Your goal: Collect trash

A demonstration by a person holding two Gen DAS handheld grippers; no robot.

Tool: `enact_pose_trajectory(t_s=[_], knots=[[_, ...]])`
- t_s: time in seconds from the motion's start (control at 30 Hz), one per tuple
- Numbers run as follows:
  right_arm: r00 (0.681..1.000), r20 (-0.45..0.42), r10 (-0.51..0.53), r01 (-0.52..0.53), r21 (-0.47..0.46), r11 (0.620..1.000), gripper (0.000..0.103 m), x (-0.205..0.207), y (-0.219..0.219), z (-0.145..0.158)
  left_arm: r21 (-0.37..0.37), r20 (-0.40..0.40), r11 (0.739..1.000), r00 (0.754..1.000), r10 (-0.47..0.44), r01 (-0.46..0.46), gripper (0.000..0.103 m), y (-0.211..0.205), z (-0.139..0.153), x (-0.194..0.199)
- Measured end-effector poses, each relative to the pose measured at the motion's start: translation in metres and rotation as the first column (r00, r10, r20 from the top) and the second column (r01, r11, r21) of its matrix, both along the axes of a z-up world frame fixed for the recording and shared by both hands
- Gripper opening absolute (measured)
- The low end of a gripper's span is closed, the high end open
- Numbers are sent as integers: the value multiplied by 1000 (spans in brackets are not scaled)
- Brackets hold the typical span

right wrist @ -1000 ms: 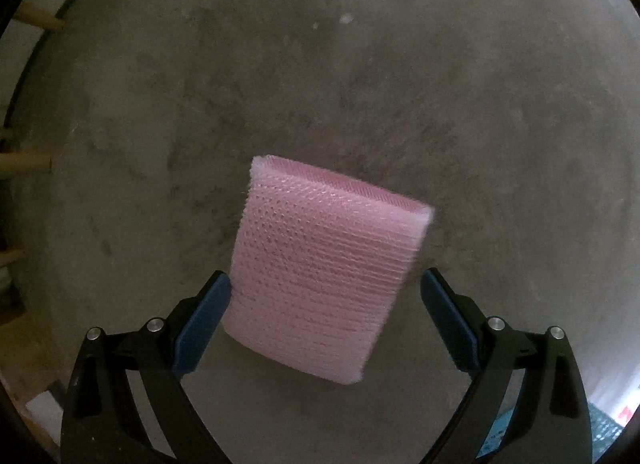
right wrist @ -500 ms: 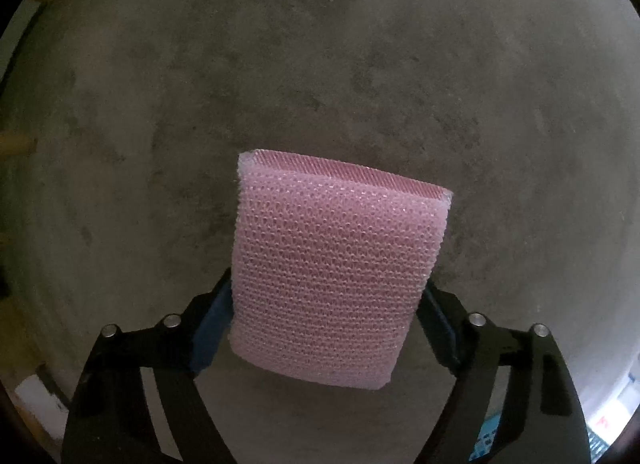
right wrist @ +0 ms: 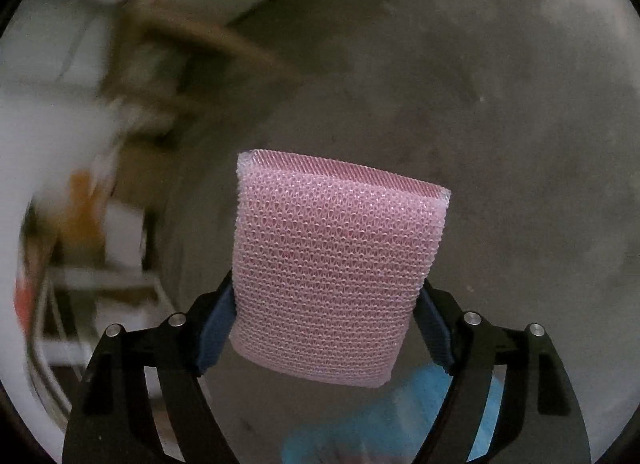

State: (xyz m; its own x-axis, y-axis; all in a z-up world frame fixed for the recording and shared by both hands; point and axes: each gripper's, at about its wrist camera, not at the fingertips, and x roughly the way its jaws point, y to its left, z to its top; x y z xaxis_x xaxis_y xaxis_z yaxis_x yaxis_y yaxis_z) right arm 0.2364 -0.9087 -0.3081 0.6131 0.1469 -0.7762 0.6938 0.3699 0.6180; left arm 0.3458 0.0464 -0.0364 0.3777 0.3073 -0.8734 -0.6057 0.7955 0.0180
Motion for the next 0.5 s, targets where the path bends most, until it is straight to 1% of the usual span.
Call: enact_pose_trajectory(t_s=[0.07, 0.1, 0.13, 0.17, 0.2, 0.23, 0.3, 0.33, 0.37, 0.43, 0.47, 0.5], knots=[[992, 21, 121, -119, -75, 990, 77, -41, 42, 26, -11, 4, 1000, 1000, -11, 11, 87, 3, -3, 0], [983, 17, 180, -177, -107, 978, 78, -59, 63, 32, -14, 3, 1000, 1000, -18, 18, 87, 4, -4, 0], [972, 12, 235, -232, -135, 963, 78, -76, 73, 35, -16, 2, 1000, 1000, -27, 27, 87, 6, -6, 0], [963, 2, 268, -265, -150, 953, 80, -80, 86, 39, -18, 4, 999, 999, -37, 37, 87, 8, -6, -1], [951, -20, 310, -309, -169, 936, 80, -86, 103, 38, -23, 7, 999, 999, -46, 46, 87, 9, -6, -2], [937, -61, 343, -348, -200, 916, 81, -94, 117, 33, -33, 12, 998, 998, -56, 56, 87, 12, -6, -3], [919, -155, 363, -392, -247, 886, 84, -98, 127, 24, -58, 33, 995, 996, -84, 86, 87, 15, -4, -5], [908, -204, 366, -410, -250, 877, 84, -100, 131, 15, -69, 44, 992, 994, -102, 105, 87, 16, -2, -7], [902, -235, 361, -414, -238, 879, 84, -102, 131, 8, -79, 57, 989, 991, -119, 123, 87, 17, 1, -11], [901, -267, 342, -403, -227, 887, 89, -110, 135, 1, -104, 90, 982, 985, -151, 160, 87, 18, 8, -19], [902, -255, 349, -404, -214, 889, 94, -112, 135, 2, -116, 111, 976, 979, -169, 182, 87, 19, 12, -24], [899, -244, 363, -414, -212, 885, 95, -115, 140, 4, -125, 144, 968, 970, -198, 216, 87, 21, 20, -33]])
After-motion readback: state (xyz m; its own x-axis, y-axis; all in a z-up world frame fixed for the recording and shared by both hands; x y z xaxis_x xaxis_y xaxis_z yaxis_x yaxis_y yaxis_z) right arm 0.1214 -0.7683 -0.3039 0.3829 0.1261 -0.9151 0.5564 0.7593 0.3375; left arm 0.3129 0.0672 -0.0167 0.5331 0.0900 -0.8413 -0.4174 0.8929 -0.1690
